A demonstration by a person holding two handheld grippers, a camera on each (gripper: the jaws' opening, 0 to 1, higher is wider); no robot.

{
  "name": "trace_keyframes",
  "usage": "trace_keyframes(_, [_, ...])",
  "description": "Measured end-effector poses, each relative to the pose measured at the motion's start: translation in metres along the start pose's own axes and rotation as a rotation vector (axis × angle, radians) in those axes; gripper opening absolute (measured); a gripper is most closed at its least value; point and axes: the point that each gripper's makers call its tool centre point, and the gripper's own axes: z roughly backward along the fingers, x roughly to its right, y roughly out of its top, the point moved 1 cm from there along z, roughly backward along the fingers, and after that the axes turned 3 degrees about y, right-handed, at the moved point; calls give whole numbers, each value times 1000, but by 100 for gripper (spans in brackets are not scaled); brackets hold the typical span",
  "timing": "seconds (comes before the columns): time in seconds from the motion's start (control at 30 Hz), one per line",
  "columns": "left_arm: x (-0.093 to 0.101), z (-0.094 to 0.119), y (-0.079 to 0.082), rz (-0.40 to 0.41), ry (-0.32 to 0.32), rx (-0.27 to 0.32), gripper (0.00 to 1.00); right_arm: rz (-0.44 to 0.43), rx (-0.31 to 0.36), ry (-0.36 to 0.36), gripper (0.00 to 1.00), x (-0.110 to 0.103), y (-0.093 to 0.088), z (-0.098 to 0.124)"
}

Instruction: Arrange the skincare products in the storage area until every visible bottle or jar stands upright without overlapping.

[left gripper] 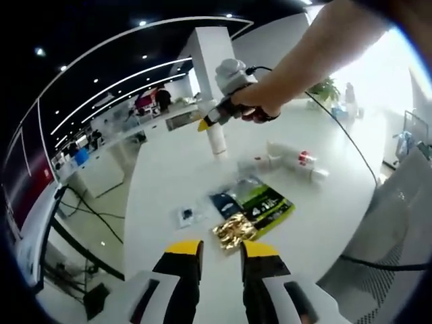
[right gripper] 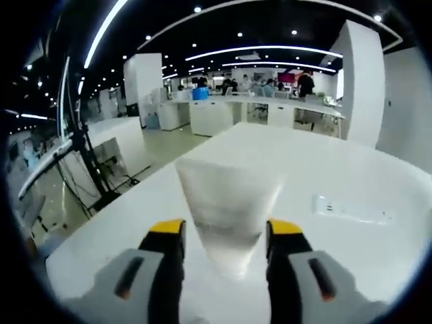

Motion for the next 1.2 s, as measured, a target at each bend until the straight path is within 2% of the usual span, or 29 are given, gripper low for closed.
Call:
trace_keyframes(0.13, [0, 0, -1, -2, -3, -2, 23, -30, -16, -2, 38, -1, -1, -1])
trace_keyframes(0.37, [2, 0, 0, -9, -7, -2, 22, -61, -29, -74, 38, -1, -2, 1])
trace_keyframes(0.47, [-3, 2, 2, -9, 15, 8, 20, -69, -34, -90, 38, -1, -4, -1])
trace_keyframes(0.6, [-5, 2, 1, -4, 22, 11, 20, -79, -87, -57, 48, -6, -16, 0])
trace_keyframes(0.67, [-3, 2, 1, -6, 15, 10, 20, -42, -98, -40, 50, -7, -20, 9])
trace_keyframes(0.8, [-3, 2, 3, -7, 15, 18, 20, -44, -93, -21, 53, 0, -26, 32])
trace_keyframes(0.9, [-4, 3, 3, -4, 22, 19, 20, -55, -88, 2, 54, 15, -35, 59])
trace_keyframes(0.97, [-5, 3, 2, -10, 27, 15, 20, -32, -100, -24, 55, 31, -44, 74])
trace_keyframes(1.0, [-5, 3, 3, -11, 29, 18, 20, -30, -104, -58, 55, 46, -52, 87])
trace_keyframes(1.03, [-6, 3, 3, -13, 32, 18, 20, -83, -109, -89, 55, 59, -63, 99])
trace_keyframes(1.07, [-6, 3, 3, -16, 34, 18, 20, -107, -109, -98, 55, 63, -67, 104])
trace_keyframes(1.13, [-6, 4, 4, -25, 37, 22, 19, -211, -128, -137, 55, 79, -99, 126])
trace_keyframes(1.2, [-6, 4, 4, -32, 38, 23, 19, -254, -157, -145, 57, 81, -119, 136])
